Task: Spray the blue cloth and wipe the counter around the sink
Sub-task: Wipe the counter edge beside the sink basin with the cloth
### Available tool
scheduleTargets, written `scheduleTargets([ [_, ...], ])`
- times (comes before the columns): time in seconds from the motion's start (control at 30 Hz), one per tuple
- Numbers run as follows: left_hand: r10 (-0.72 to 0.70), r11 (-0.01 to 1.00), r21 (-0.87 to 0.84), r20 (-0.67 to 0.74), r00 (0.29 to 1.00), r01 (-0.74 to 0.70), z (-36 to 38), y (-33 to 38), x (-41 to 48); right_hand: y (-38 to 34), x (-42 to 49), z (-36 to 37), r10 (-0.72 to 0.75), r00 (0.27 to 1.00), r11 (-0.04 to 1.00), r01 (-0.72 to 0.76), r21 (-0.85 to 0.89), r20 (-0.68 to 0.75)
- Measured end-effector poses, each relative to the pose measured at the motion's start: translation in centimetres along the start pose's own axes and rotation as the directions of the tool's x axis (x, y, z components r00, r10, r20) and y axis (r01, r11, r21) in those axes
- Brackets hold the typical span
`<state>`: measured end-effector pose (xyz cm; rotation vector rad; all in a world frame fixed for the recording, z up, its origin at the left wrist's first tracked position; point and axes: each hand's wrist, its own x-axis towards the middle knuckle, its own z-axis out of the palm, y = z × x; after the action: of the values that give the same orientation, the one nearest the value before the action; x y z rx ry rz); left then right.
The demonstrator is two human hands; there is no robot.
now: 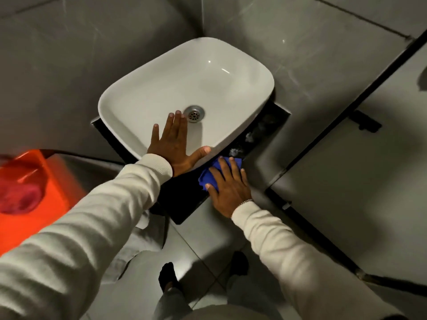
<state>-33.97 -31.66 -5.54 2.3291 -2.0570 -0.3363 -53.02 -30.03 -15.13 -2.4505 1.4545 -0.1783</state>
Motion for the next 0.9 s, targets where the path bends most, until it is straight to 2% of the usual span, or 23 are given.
scheduleTargets([
  [0.07, -0.05, 0.999, -0.003, -0.019, 0.999, 0.05, 0.3, 0.6, -0.6, -0.3, 1.4, -0.5, 0.056, 0.998, 0.997, -0.057, 0.046, 0.031],
  [0.2, -0.11, 0.994, -0.009, -0.066, 0.992, 0.11, 0.8, 2.4, -1.0, 1.1, 0.8, -0.7, -0.047, 0.996, 0.999, 0.047, -0.008, 0.072],
  [0.3, -0.146, 0.989, -0.024, -0.087, 0.985, 0.144, 1.0, 3.1, -1.0, 3.1, 2.8, -2.1, 0.08, 0.995, 0.995, -0.084, 0.062, 0.052],
  [0.37, -0.148, 0.989, -0.03, -0.088, 0.985, 0.146, 1.1, 3.7, -0.9, 2.4, 4.5, -2.7, 0.173, 0.979, 0.975, -0.186, 0.121, 0.108],
  [0.4, -0.147, 0.989, -0.029, -0.087, 0.985, 0.145, 1.1, 4.0, -0.6, 2.0, 4.7, -2.6, 0.178, 0.977, 0.974, -0.191, 0.118, 0.116],
  [0.53, -0.131, 0.991, -0.019, -0.108, 0.985, 0.13, 0.9, 5.6, 0.6, 3.9, 3.1, -1.8, 0.048, 0.994, 0.999, -0.049, 0.016, 0.093],
  [0.7, -0.122, 0.992, -0.003, -0.126, 0.985, 0.122, 0.9, 7.0, 1.8, 4.8, 5.8, -2.3, 0.089, 0.985, 0.989, -0.106, 0.105, 0.151],
  [0.83, -0.109, 0.994, 0.013, -0.144, 0.984, 0.112, 1.0, 7.1, 2.2, 7.8, 5.5, -2.3, -0.053, 0.994, 0.999, 0.053, -0.004, 0.091],
  [0.9, -0.101, 0.994, 0.023, -0.156, 0.983, 0.106, 0.9, 7.1, 2.3, 9.5, 7.1, -3.2, -0.021, 0.996, 1.0, 0.022, -0.003, 0.09],
])
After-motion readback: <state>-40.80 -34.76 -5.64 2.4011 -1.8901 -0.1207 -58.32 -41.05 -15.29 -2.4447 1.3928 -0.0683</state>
